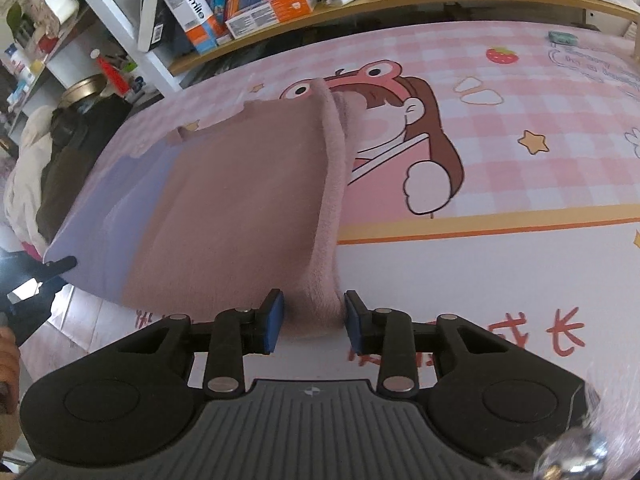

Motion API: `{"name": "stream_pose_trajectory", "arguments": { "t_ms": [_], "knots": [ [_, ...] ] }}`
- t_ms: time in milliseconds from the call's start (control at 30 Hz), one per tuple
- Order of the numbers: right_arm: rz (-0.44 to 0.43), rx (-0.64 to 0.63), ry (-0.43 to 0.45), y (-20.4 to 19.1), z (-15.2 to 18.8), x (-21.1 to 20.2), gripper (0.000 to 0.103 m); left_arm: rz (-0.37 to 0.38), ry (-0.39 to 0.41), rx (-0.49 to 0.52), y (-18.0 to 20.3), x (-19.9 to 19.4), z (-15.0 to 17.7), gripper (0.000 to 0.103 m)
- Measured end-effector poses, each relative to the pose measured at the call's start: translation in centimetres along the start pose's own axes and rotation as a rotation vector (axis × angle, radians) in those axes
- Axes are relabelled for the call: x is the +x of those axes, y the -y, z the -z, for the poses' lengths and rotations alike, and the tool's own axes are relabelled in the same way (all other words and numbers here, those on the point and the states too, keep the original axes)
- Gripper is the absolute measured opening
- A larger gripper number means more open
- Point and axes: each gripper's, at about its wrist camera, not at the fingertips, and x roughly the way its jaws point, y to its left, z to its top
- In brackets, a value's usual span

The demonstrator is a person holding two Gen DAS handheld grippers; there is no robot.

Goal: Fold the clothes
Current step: 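Grasp the pink edge with the right gripper while the left gripper grasps the lavender edge, lifting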

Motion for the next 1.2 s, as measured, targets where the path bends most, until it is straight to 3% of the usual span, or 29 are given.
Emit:
{"name": "stream_pose_trajectory", "arguments": {
  "t_ms": [67, 167, 267, 367, 467, 567, 700, 767, 833, 1200],
  "knots": [
    [0.012, 0.003, 0.009, -0.1, -0.1, 0.0, 0.035, 0.022, -0.018, -0.016, -0.5, 0.4, -0.3, 0.016],
    [0.027, 0.022, 0.025, 0.0, -0.4, -0.2, 0.044, 0.044, -0.027, -0.033, -0.9, 0.8, -0.9, 0.034],
    [0.03, 0.044, 0.037, 0.2, -1.1, 0.0, 0.044, 0.053, -0.031, -0.05, -1.3, 1.2, -1.4, 0.039],
    [0.044, 0.05, 0.047, 0.2, -1.7, 0.3, 0.04, 0.063, -0.035, -0.067, -1.7, 1.6, -2.0, 0.04],
    [0.044, 0.064, 0.043, 0.2, -1.8, 0.7, 0.027, 0.076, -0.033, -0.089, -1.9, 1.9, -2.3, 0.04],
    [0.032, 0.065, 0.045, 0.0, -1.7, 0.9, 0.02, 0.085, -0.027, -0.106, -2.0, 2.2, -2.4, 0.039],
    [0.033, 0.065, 0.051, -0.2, -1.6, 1.0, 0.02, 0.095, -0.015, -0.094, -1.8, 2.6, -2.5, 0.034],
    [0.032, 0.071, 0.052, -0.1, -1.5, 1.0, 0.02, 0.086, -0.015, -0.084, -1.9, 2.8, -2.5, 0.022],
    [0.026, 0.08, 0.051, 0.0, -1.4, 0.8, 0.02, 0.073, -0.017, -0.073, -1.9, 3.0, -2.5, 0.016],
    [-0.043, 0.103, 0.038, 1.4, -0.7, -0.4, 0.02, 0.08, 0.033, 0.075, 1.3, 1.3, -2.2, 0.011]
  ]
}}
